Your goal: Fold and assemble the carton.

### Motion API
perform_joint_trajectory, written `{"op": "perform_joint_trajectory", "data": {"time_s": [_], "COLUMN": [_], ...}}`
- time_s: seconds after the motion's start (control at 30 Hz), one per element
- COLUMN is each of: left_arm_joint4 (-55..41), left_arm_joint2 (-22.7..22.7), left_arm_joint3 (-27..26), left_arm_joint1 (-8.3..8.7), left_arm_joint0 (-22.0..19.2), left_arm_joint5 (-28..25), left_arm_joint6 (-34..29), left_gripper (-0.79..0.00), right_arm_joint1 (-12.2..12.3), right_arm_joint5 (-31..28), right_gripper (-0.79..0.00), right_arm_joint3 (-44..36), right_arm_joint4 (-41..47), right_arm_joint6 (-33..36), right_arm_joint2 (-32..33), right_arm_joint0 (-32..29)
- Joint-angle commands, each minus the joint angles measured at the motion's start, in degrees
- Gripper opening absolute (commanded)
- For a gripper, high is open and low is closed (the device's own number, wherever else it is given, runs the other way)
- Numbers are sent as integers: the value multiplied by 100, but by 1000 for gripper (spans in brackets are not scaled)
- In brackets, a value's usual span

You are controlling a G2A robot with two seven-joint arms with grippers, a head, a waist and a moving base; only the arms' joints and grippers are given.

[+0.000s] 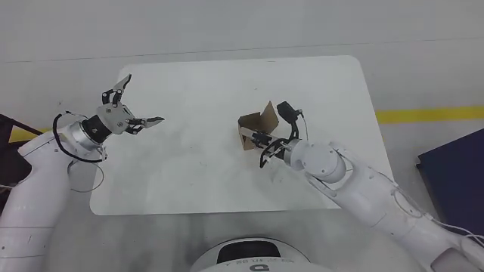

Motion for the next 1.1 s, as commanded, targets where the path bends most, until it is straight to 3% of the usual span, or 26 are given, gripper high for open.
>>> {"op": "perform_joint_trajectory", "data": {"time_s": [0.0, 0.2, 0.27, 0.33, 0.43, 0.6, 0.77, 1.03, 1.07], "left_arm_joint4": [0, 0, 0, 0, 0, 0, 0, 0, 0], "left_arm_joint2": [0, 0, 0, 0, 0, 0, 0, 0, 0], "left_arm_joint3": [0, 0, 0, 0, 0, 0, 0, 0, 0], "left_arm_joint1": [0, 0, 0, 0, 0, 0, 0, 0, 0], "left_arm_joint0": [0, 0, 0, 0, 0, 0, 0, 0, 0], "left_arm_joint5": [0, 0, 0, 0, 0, 0, 0, 0, 0], "left_arm_joint6": [0, 0, 0, 0, 0, 0, 0, 0, 0], "left_gripper": [0, 0, 0, 0, 0, 0, 0, 0, 0], "right_arm_joint1": [-36, -132, -156, -180, -206, -227, -247, -281, -287], "right_arm_joint5": [-88, -49, 27, 54, 45, 27, 51, 156, 180], "right_gripper": [0, -3, -58, -194, -292, -345, -517, -545, -576], "right_arm_joint3": [166, 436, 457, 458, 465, 488, 490, 393, 379], "right_arm_joint4": [24, -124, -234, -262, -245, -284, -394, -582, -595], "right_arm_joint6": [-67, -167, -178, -150, -66, 15, 91, 205, 231], "right_arm_joint2": [-20, -45, -65, -74, -49, 57, 132, 228, 240], "right_arm_joint0": [23, 145, 170, 176, 171, 148, 135, 127, 132]}}
